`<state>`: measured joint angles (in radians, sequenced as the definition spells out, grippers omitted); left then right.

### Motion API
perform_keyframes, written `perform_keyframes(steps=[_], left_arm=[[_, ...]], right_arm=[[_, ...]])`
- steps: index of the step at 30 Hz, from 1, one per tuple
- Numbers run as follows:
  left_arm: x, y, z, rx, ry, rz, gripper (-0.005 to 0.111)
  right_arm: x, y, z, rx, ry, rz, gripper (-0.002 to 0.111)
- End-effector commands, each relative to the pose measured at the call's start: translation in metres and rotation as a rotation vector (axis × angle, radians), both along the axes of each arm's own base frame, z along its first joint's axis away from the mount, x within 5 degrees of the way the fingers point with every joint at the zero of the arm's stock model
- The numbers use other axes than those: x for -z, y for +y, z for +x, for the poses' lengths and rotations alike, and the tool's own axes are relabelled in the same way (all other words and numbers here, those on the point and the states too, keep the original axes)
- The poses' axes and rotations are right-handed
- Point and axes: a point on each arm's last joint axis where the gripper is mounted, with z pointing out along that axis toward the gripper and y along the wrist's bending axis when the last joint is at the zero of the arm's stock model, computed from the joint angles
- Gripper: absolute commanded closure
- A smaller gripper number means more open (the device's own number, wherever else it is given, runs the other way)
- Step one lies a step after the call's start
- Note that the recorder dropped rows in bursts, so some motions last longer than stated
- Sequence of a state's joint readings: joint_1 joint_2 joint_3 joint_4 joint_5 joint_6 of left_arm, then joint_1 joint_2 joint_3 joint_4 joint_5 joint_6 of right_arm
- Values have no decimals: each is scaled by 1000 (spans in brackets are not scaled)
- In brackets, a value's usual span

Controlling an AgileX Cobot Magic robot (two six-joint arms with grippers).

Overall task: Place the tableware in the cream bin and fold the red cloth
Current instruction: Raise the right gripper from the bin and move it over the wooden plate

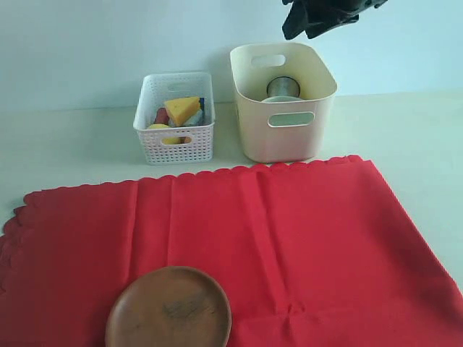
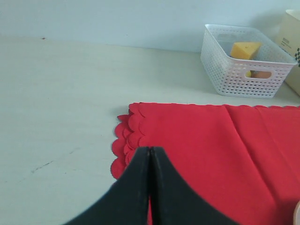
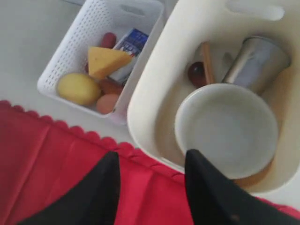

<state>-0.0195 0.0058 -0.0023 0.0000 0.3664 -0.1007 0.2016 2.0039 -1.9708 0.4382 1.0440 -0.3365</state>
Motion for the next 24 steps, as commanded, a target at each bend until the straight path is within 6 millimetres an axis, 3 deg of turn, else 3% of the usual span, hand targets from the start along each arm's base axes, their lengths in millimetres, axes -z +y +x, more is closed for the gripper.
perform_keyframes(steps=[1,13,18,24], left_arm=[[0,0,0,-3,-11,0,106],[0,0,0,-3,-11,0,106],[0,0,0,-3,-11,0,106],[0,0,0,-3,-11,0,106]], right_arm=[[-3,-3,-26,-26,-3,40,65],[15,-11,-94,-81,32,73,65],[25,-14,-112,-119,80,52,65],[49,-15,-121,-123,142,49,65]])
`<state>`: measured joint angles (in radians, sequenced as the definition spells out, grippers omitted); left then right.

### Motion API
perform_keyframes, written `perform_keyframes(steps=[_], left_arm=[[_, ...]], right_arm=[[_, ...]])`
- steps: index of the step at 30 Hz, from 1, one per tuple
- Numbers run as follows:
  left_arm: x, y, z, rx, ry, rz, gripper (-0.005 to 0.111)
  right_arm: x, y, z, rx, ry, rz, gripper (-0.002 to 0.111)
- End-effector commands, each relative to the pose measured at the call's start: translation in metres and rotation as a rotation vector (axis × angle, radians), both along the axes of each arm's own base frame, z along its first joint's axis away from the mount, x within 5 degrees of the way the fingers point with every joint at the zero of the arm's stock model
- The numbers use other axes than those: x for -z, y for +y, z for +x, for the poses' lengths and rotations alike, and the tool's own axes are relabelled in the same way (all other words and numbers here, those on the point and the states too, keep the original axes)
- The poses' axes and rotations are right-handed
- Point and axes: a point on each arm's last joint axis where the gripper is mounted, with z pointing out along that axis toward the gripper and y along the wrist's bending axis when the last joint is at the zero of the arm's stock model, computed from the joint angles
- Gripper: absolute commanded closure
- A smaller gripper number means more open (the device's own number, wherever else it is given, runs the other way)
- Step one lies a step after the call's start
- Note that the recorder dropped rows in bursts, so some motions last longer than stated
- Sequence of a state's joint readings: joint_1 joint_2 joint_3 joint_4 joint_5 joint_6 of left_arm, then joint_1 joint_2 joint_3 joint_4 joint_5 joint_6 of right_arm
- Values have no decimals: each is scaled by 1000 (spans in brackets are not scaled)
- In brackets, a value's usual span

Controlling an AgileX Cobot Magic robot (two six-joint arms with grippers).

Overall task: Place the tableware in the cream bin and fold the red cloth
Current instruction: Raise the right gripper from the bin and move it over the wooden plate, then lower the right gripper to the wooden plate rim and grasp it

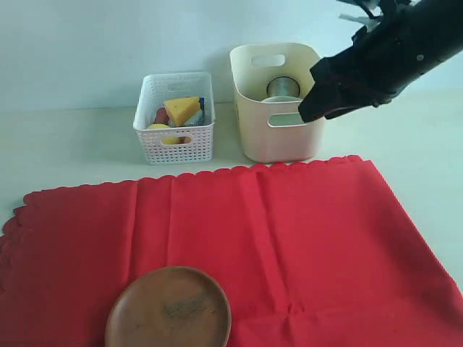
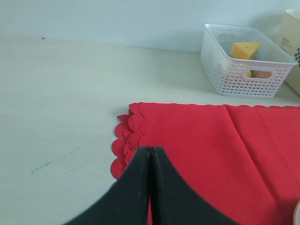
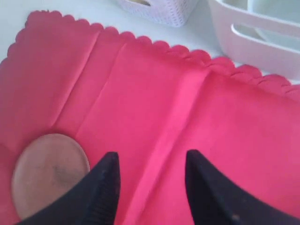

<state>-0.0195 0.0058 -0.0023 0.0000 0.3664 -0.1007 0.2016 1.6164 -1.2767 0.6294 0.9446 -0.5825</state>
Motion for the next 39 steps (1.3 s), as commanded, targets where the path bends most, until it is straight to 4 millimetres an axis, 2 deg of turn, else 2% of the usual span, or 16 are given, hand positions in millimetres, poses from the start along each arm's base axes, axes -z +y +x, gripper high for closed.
perform_keyframes(steps=[1,6,9,17,23,28,31,39], left_arm=[[0,0,0,-3,-11,0,106],[0,0,0,-3,-11,0,106],[0,0,0,-3,-11,0,106],[0,0,0,-3,-11,0,106],[0,0,0,-3,-11,0,106],[0,0,0,-3,-11,0,106],[0,0,0,-3,-11,0,106],[0,0,0,-3,-11,0,106]], right_arm=[[13,-1,-6,-8,14,13,65],[26,5,-8,-50,42,82,65],[38,16,-8,-92,78,67,65],[89,71,-19,-261,222,7,65],[130,100,-27,-328,309,-42,65],[155,112,-30,-340,337,-76,65],[165,113,-29,-333,345,-90,65],[176,114,-29,-318,384,-80,65]])
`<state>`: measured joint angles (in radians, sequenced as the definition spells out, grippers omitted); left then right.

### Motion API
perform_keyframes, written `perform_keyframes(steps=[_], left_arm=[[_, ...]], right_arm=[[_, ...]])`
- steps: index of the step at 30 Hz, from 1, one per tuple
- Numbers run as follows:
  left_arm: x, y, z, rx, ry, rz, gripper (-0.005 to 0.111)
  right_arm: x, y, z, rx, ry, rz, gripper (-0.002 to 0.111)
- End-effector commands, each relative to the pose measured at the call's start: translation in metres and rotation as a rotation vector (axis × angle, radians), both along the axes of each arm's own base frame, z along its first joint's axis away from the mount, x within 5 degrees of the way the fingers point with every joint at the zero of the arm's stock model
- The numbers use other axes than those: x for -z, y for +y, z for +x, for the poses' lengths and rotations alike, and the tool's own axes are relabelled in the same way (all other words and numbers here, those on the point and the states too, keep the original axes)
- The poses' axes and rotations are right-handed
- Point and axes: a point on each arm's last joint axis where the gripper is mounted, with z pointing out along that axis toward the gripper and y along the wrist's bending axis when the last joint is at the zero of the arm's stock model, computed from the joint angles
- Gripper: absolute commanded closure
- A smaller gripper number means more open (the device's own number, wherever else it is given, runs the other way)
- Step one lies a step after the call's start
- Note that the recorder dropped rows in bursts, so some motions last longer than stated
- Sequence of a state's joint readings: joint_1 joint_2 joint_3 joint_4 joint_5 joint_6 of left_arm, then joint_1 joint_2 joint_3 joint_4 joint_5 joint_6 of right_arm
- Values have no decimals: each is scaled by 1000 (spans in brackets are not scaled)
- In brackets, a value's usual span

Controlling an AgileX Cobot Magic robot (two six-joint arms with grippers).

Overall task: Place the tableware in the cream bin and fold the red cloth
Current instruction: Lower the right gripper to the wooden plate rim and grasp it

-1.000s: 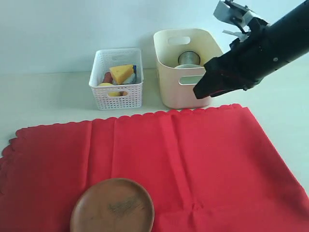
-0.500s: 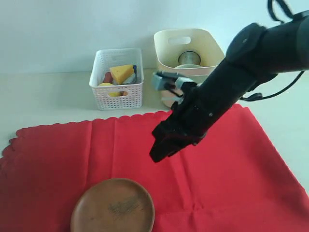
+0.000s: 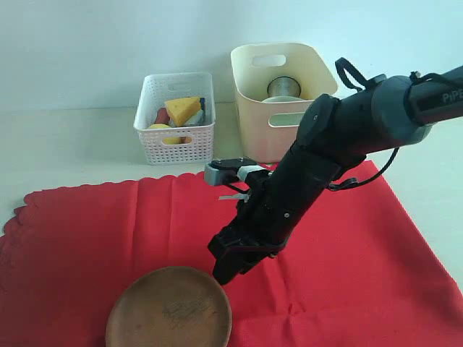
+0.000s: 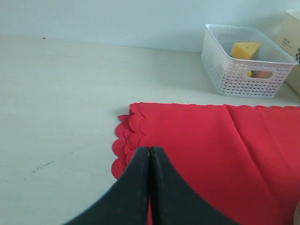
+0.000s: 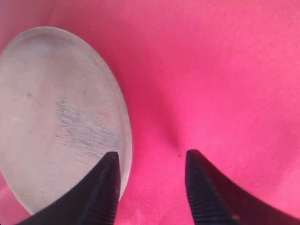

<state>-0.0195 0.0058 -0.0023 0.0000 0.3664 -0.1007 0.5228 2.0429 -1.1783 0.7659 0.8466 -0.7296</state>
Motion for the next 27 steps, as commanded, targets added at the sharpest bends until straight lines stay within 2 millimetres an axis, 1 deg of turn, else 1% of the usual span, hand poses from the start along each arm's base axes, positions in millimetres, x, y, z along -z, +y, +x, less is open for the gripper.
perform_keyframes(steps=[1,10,22,27], left_arm=[[0,0,0,-3,-11,0,106],[0,0,0,-3,-11,0,106],[0,0,0,-3,-11,0,106],[0,0,0,-3,-11,0,106]], right_arm=[[6,1,-2,3,24,5,65],[11,2,-5,3,83,15,65],[9,4,-9,-6,127,38,65],[5,7,-12,-33,153,94,65]])
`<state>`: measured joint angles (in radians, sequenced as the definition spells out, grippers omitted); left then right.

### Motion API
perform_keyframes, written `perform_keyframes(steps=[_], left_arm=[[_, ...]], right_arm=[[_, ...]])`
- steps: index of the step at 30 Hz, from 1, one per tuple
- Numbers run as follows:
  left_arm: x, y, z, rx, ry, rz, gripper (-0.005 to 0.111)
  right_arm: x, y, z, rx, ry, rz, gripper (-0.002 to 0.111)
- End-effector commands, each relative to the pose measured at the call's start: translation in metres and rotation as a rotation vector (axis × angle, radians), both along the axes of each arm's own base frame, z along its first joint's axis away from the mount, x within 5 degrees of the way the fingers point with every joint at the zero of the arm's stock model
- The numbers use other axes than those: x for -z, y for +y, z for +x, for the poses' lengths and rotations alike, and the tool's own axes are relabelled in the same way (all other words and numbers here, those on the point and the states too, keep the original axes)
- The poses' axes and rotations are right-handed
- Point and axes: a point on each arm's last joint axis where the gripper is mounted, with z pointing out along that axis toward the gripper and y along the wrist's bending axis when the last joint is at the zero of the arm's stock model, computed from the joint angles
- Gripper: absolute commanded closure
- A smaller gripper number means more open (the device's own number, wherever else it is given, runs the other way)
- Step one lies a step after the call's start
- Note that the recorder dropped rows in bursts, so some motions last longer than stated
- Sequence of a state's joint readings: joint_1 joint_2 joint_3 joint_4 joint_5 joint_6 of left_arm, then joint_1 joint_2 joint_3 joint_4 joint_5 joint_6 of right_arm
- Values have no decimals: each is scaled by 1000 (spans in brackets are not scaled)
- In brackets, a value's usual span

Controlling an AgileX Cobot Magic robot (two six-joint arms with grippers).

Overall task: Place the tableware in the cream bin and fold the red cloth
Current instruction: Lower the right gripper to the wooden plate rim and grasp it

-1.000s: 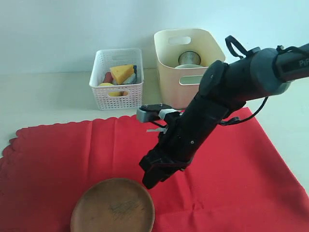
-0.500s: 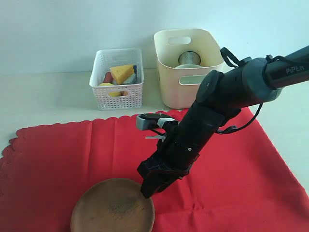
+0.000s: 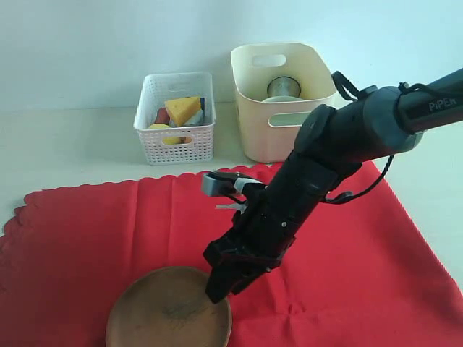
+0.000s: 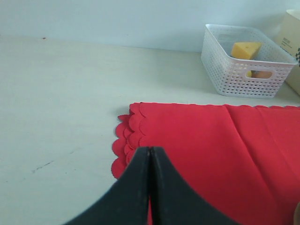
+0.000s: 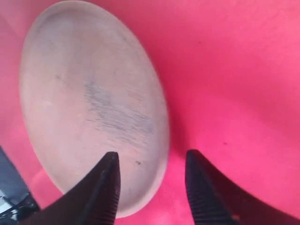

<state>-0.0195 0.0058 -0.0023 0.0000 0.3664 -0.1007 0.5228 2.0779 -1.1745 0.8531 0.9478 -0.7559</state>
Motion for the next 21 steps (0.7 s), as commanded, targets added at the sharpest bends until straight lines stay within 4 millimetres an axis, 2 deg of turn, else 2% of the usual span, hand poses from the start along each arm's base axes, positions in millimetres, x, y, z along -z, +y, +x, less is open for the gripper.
perform_keyframes(steps=[1,15,21], left_arm=[[0,0,0,-3,-11,0,106],[0,0,0,-3,-11,0,106],[0,0,0,-3,-11,0,106]], right_arm=[[-3,3,-2,-18,17,46,65],[10,2,-1,-11,27,21,65],[10,17,-15,-78,23,22,65]])
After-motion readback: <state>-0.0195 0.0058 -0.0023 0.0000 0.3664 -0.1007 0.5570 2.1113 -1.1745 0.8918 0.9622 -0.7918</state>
